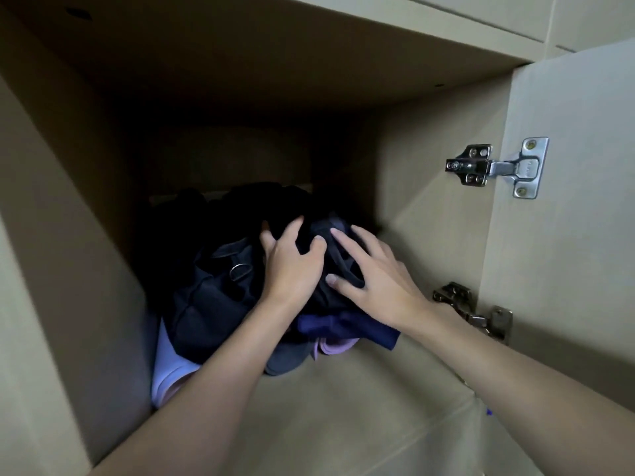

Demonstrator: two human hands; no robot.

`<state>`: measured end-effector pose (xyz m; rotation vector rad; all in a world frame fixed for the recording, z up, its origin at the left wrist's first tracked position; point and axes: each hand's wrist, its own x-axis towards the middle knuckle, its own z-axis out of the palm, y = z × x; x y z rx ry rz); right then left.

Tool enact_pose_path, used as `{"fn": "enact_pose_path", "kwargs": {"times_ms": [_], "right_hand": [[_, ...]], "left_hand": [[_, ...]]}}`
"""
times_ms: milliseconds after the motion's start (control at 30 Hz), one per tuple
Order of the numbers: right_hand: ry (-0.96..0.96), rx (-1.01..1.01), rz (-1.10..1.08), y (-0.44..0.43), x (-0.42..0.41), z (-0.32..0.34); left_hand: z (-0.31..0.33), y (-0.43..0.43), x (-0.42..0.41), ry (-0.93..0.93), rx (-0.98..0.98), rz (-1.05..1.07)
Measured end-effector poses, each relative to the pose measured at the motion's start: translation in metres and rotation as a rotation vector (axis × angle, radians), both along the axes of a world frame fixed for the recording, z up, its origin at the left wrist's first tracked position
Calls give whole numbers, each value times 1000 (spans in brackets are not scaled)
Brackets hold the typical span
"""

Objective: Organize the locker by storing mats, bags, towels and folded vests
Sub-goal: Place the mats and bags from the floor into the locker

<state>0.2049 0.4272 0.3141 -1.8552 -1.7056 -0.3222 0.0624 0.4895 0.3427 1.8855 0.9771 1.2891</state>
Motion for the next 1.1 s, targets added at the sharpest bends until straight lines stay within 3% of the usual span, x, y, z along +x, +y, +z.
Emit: {"fn": "enact_pose_path", "kwargs": {"times_ms": [133,300,600,800,1100], "right_hand": [[46,-29,-40,31,4,12],[-12,163,-105,1,4,-20],[-21,12,-156,36,9,-23],[14,16,-159,-5,3,-28],[45,32,-160,-88,-32,-48]], "left_hand": [[-4,2,-5,56,55,13],[-11,6,-8,159,88,29],[-8,0,-9,268,125,20],[-6,-21,-15,305,125,-7],[-31,-77,-46,321,359,-128]]}}
